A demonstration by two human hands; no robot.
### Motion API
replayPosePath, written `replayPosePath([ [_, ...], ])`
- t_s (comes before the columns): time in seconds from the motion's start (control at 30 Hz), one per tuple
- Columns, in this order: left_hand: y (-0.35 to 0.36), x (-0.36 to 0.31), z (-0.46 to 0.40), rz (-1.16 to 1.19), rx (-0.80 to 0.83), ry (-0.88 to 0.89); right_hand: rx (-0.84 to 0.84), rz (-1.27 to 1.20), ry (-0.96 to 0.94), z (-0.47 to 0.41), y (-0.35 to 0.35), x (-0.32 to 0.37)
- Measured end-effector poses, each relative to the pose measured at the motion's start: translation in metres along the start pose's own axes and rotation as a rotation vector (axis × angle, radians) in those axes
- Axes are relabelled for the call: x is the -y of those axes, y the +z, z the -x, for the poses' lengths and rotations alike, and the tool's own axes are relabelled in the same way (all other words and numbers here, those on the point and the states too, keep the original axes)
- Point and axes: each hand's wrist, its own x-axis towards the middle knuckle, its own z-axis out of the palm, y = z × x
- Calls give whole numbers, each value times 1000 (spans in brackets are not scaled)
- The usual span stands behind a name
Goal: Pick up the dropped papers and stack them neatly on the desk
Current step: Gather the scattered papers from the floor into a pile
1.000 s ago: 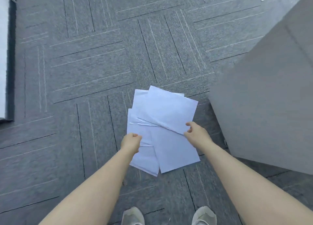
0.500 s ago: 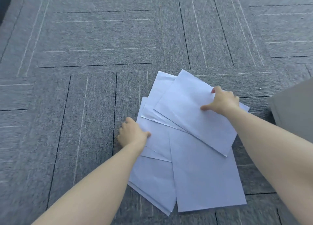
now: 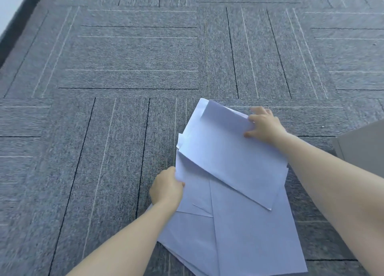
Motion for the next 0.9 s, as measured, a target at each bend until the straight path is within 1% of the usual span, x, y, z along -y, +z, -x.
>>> replayPosePath([
  [0.07,-2,-2,1,-16,-13,13,4,-9,-9,-7,1,14],
  [0.2,1,-7,7,-44,29,-25,50,140,186,-20,-1,16],
  [0.23,2,-7,6,-37,36,-34,64,174,202,-19,-2,14],
  [0.3,0,-4,3,5,42,-30,47,256,154,-12,-3,11],
  [0.33,-2,-1,1,27,35,-27,27,249,126,-5,-4,9],
  [0.37,-4,2,-1,32,19,-25,15,181,116,6,-5,6],
  [0.4,-6,6,-2,14,-13,-12,24,38,130,20,-8,4],
  [0.47,-9,14,-4,-46,-80,29,99,-310,237,54,-10,-9],
  [0.5,-9,16,-4,-58,-92,34,137,-391,306,73,-7,-18],
  [0.57,-7,18,0,-22,-75,-2,200,-349,442,112,18,-34],
  [0.63,-4,15,7,45,-52,-68,255,-291,593,149,50,-37],
  [0.7,-1,10,14,91,-42,-128,200,-369,709,171,76,-27],
  [0.8,2,4,15,174,1,-230,48,-479,821,183,91,-8],
  [0.83,3,3,15,181,30,-234,21,-531,865,183,92,-5],
  [0.9,4,2,13,200,81,-198,23,-680,929,183,92,-3],
])
